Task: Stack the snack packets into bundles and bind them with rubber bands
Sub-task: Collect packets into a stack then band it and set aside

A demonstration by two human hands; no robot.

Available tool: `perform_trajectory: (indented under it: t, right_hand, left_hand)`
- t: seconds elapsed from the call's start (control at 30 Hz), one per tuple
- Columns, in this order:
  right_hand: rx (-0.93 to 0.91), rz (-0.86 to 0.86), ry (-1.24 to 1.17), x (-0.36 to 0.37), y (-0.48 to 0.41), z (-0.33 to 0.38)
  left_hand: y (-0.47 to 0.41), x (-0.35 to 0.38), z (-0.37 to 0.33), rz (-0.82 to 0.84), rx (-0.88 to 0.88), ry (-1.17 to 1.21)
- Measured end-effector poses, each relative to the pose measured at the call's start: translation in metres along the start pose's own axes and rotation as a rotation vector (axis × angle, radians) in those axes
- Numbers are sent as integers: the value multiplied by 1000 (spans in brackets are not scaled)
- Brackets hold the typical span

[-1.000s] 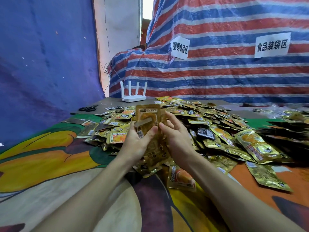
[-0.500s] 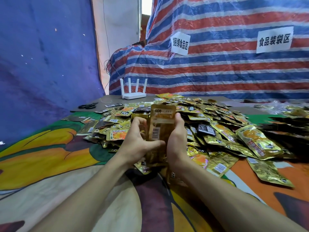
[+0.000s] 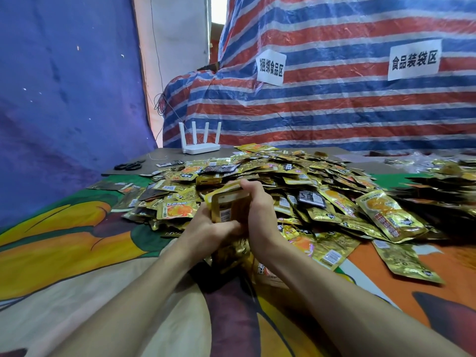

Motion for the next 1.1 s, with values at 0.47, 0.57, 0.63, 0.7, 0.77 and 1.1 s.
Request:
perform_trajectory:
  t: [0.47,0.57,0.63,0.7,0.77,1.1]
  right_hand:
    - [274,404,1309,-119,-39,34]
    - [292,367,1435,-130,-35,35]
    - [298,362,1477,-134,-31,31]
    - [311,361,1474,-135,-28,24]
    - [326,354,1455,-137,-26,19]
    - [201,285,1575,-124,-16,23]
  left_hand:
    - [-5,0,3,-75,-93,-14]
    - [-5,5,5,-14,-88,-15]
    - [-5,6,6,-2,-81,18]
    - [-5,5,6,-5,-81,36]
    - [-5,5,6,-4,-89,49]
    - [-4,5,1,-1,-80,112]
Point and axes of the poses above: each hand's wrist, its own y-axis away from the middle knuckle, its own x-axis out of the palm, z = x × y, the point moved 8 cm from there along -y, towards the middle knuckle, and after that the axes turned 14 degrees about -x, right-handed, at the moved point
